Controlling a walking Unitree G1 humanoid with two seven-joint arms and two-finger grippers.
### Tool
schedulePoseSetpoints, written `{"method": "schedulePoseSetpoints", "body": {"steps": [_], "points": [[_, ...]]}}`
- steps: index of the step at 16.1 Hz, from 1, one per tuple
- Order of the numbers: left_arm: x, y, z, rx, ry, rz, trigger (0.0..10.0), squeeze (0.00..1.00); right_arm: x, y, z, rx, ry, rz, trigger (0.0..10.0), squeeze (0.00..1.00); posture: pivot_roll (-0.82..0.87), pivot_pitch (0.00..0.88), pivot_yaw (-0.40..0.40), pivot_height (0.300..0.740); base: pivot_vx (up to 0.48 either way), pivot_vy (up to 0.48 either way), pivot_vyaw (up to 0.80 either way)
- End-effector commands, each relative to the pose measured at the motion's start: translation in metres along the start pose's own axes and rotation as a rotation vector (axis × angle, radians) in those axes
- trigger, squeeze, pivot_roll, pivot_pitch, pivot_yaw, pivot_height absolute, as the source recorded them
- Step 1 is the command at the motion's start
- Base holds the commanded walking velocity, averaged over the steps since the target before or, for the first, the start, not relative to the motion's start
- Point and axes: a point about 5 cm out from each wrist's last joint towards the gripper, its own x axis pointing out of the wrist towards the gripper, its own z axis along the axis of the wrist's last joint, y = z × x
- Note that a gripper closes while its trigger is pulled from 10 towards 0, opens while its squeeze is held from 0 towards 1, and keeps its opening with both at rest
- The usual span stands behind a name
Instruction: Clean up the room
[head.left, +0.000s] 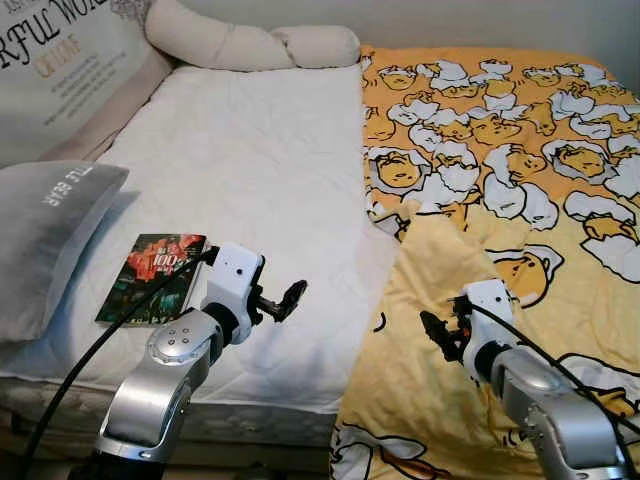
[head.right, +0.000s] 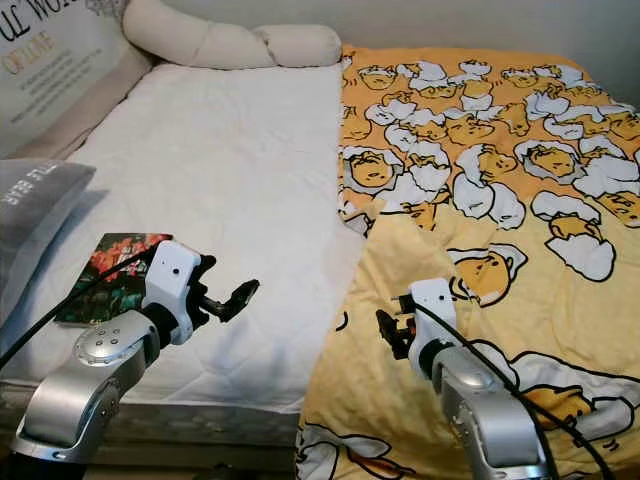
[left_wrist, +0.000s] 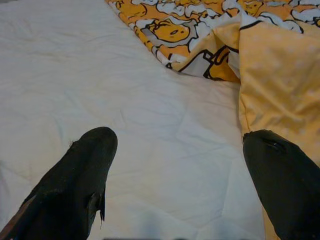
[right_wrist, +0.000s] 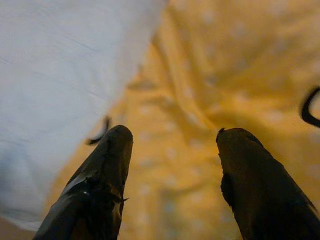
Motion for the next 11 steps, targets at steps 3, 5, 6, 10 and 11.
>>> {"method": "schedulePoseSetpoints", "body": {"steps": [3, 5, 6, 10, 11], "points": [[0.0018, 0.0009, 0.0001, 0.006, -0.006, 0.015, 10.0, 0.0, 0.0062, -0.0001, 0.0009, -0.036, -0.006, -0.026, 10.0, 0.0, 0.01, 0.0, 0.053, 0.74, 0.0, 0.0, 0.0], [0.0019, 0.0004, 0.0003, 0.02, -0.007, 0.015, 10.0, 0.0, 0.0097, 0.0009, -0.0006, -0.048, 0.009, -0.006, 10.0, 0.0, 0.02, 0.0, 0.048, 0.74, 0.0, 0.0, 0.0], [0.0017, 0.0008, 0.0003, 0.018, -0.008, 0.02, 10.0, 0.0, 0.0103, 0.0011, -0.0012, -0.038, 0.014, 0.0, 10.0, 0.0, 0.02, 0.0, 0.044, 0.74, 0.0, 0.0, 0.0], [0.0001, 0.0068, -0.0004, 0.005, -0.004, 0.053, 10.0, 0.0, 0.0113, 0.0043, 0.0014, -0.014, -0.011, 0.031, 10.0, 0.0, 0.04, 0.0, 0.032, 0.74, 0.0, 0.0, 0.0], [0.0003, 0.0073, -0.0008, 0.001, -0.002, 0.057, 10.0, 0.0, 0.0103, 0.0048, 0.0019, 0.024, -0.014, 0.031, 10.0, 0.0, 0.04, 0.0, 0.032, 0.74, 0.0, 0.48, -0.54]]}}
